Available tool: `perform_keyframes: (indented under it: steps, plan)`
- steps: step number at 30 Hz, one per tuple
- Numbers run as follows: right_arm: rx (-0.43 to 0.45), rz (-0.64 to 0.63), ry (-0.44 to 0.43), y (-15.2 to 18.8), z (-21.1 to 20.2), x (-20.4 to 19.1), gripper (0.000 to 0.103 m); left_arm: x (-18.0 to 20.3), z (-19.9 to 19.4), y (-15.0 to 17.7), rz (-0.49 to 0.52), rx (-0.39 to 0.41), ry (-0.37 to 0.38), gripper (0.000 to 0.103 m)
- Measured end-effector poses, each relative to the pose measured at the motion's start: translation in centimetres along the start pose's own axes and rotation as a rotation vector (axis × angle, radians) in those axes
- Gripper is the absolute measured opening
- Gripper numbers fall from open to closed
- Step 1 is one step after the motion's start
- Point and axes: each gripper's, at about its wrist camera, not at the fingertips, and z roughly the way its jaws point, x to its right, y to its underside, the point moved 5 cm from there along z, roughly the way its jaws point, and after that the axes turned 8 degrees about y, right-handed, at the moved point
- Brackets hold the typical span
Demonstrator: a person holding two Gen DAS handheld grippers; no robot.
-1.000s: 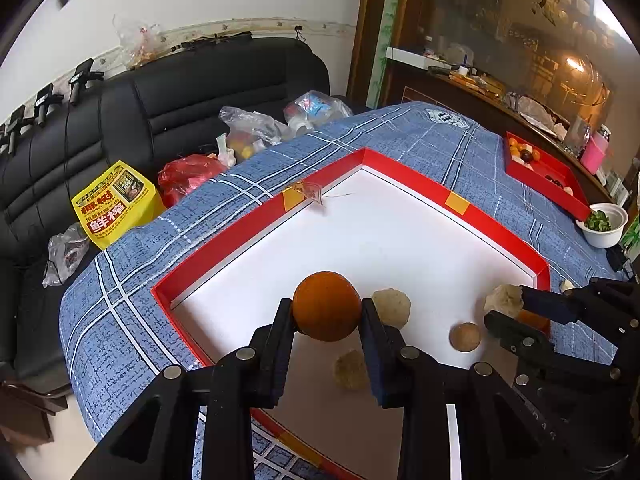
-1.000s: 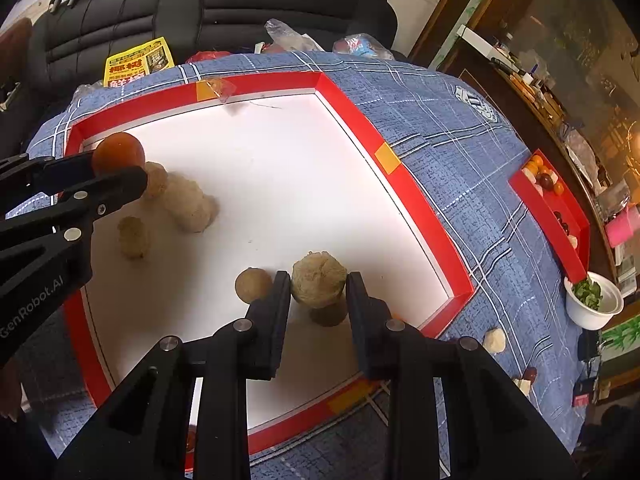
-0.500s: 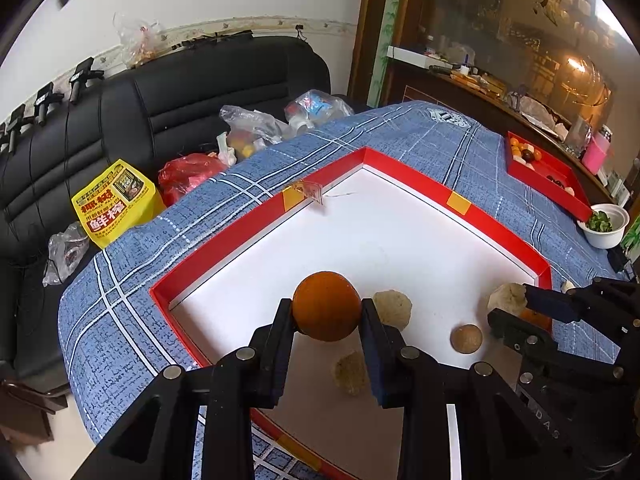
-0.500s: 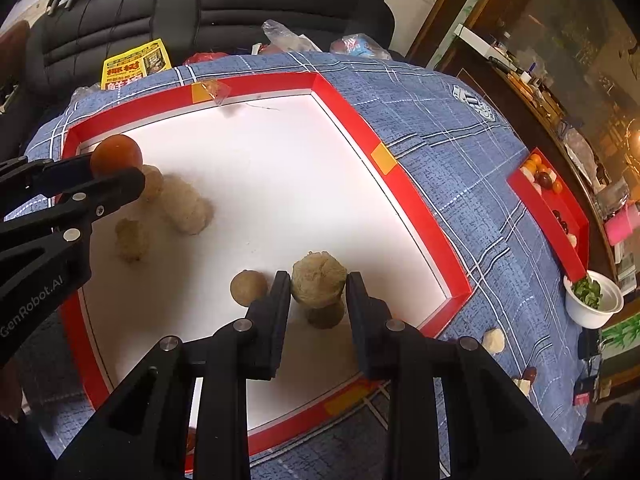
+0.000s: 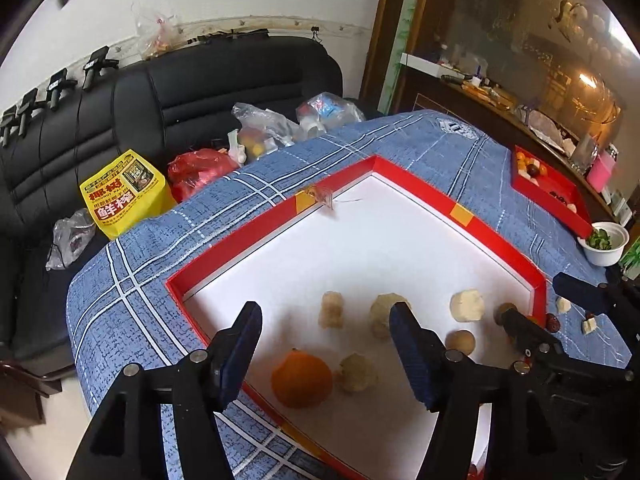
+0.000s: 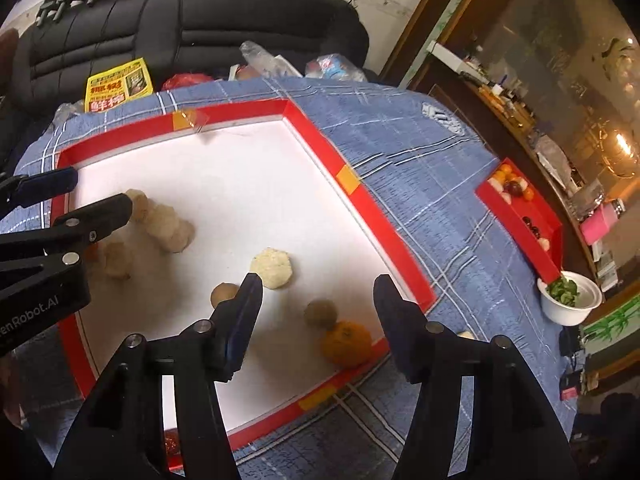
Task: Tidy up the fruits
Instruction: 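Open both tools to drop the orange and pastry into the tray, then move both tools back to the remaining items on the cloth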
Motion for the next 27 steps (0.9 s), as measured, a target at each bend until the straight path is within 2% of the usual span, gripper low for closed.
perform_keyframes:
  steps: [11,27]
  plan:
    - [0.013,0.018,0.033,1.1,-1.9,1.5,0.058,1.6,-1.6,0.7,0.030,0.020,0.015,0.064]
    - [0.002,0.017,0.035,2.2,-2.1,1.9,0.058,2.5,-2.0,1.0,0.045,0.026,0.019,0.064]
